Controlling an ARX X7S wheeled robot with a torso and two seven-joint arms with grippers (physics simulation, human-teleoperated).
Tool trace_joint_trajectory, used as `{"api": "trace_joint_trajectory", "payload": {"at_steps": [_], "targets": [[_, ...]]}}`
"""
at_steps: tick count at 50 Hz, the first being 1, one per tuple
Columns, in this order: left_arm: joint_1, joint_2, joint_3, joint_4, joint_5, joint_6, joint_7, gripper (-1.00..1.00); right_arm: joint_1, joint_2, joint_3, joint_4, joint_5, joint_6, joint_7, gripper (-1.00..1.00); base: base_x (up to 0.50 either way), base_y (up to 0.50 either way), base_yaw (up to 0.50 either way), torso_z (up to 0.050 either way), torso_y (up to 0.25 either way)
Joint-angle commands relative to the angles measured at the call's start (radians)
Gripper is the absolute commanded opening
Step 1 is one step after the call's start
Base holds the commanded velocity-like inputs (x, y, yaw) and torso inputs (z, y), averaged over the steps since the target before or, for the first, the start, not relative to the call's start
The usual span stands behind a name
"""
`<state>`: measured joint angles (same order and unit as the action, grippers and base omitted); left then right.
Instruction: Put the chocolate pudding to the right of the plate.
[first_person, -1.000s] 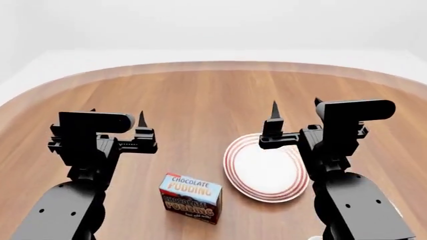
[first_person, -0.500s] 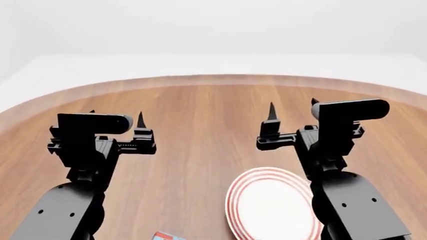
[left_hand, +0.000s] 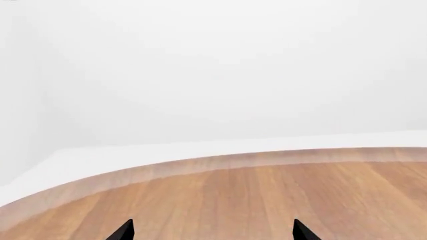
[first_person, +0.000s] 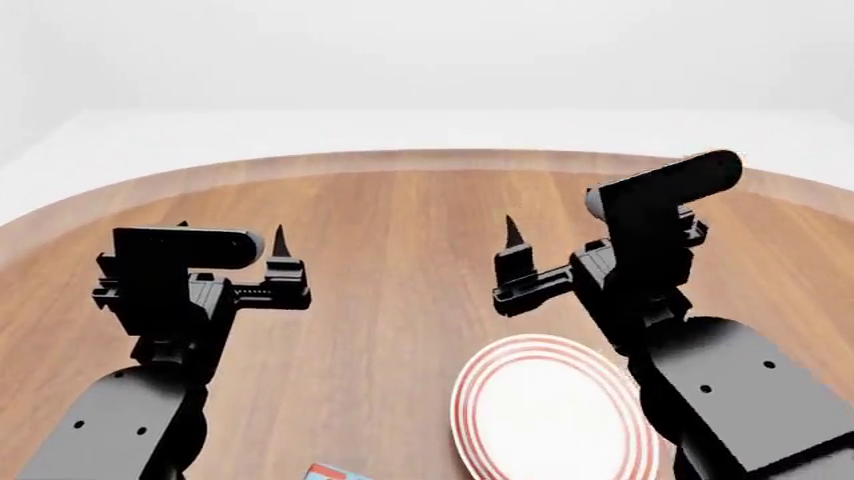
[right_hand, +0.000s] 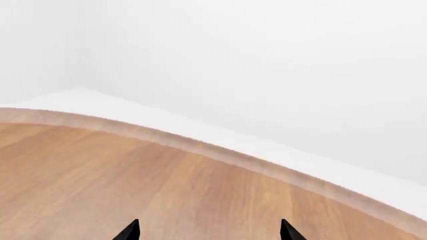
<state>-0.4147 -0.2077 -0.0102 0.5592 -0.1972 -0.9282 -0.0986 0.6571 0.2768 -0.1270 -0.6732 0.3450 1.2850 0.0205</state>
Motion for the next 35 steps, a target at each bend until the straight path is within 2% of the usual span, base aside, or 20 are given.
{"api": "trace_joint_trajectory", "payload": {"at_steps": [1, 3, 7, 16, 19, 23, 25, 27, 35], "targets": [[-0.004, -0.006, 0.003, 0.005, -0.004, -0.008, -0.008, 1.0, 0.248, 0.191, -0.076, 0.021, 0.531, 0.285, 0.163, 1.0, 0.0, 0.0, 0.0, 0.0, 0.0], [-0.005, -0.007, 0.004, 0.003, -0.005, -0.007, -0.008, 1.0, 0.277, 0.228, -0.098, 0.019, 0.629, 0.278, 0.178, 1.0, 0.0, 0.0, 0.0, 0.0, 0.0], [-0.007, -0.008, 0.002, 0.002, -0.008, -0.007, -0.01, 1.0, 0.308, 0.24, -0.089, 0.045, 0.709, 0.279, 0.243, 1.0, 0.0, 0.0, 0.0, 0.0, 0.0], [-0.004, -0.012, 0.0, 0.005, -0.012, -0.008, -0.015, 1.0, 0.313, 0.267, -0.138, 0.067, 0.736, 0.248, 0.274, 1.0, 0.0, 0.0, 0.0, 0.0, 0.0], [-0.006, -0.014, 0.001, 0.01, -0.014, -0.022, -0.018, 1.0, 0.336, 0.293, -0.161, 0.043, 0.814, 0.268, 0.237, 1.0, 0.0, 0.0, 0.0, 0.0, 0.0], [-0.02, -0.018, 0.009, 0.015, -0.013, -0.043, -0.023, 1.0, 0.517, 0.384, -0.288, 0.135, 1.255, 0.28, 0.493, 1.0, 0.0, 0.0, 0.0, 0.0, 0.0], [-0.021, -0.019, 0.008, 0.015, -0.015, -0.045, -0.024, 1.0, 0.611, 0.424, -0.361, 0.126, 1.338, 0.279, 0.495, 1.0, 0.0, 0.0, 0.0, 0.0, 0.0], [-0.019, -0.019, 0.006, 0.015, -0.016, -0.043, -0.025, 1.0, 0.676, 0.447, -0.437, 0.134, 1.357, 0.28, 0.481, 1.0, 0.0, 0.0, 0.0, 0.0, 0.0], [-0.009, -0.023, -0.005, 0.026, -0.023, -0.043, -0.028, 1.0, 0.783, 0.479, -0.537, 0.092, 1.441, 0.26, 0.479, 1.0, 0.0, 0.0, 0.0, 0.0, 0.0]]}}
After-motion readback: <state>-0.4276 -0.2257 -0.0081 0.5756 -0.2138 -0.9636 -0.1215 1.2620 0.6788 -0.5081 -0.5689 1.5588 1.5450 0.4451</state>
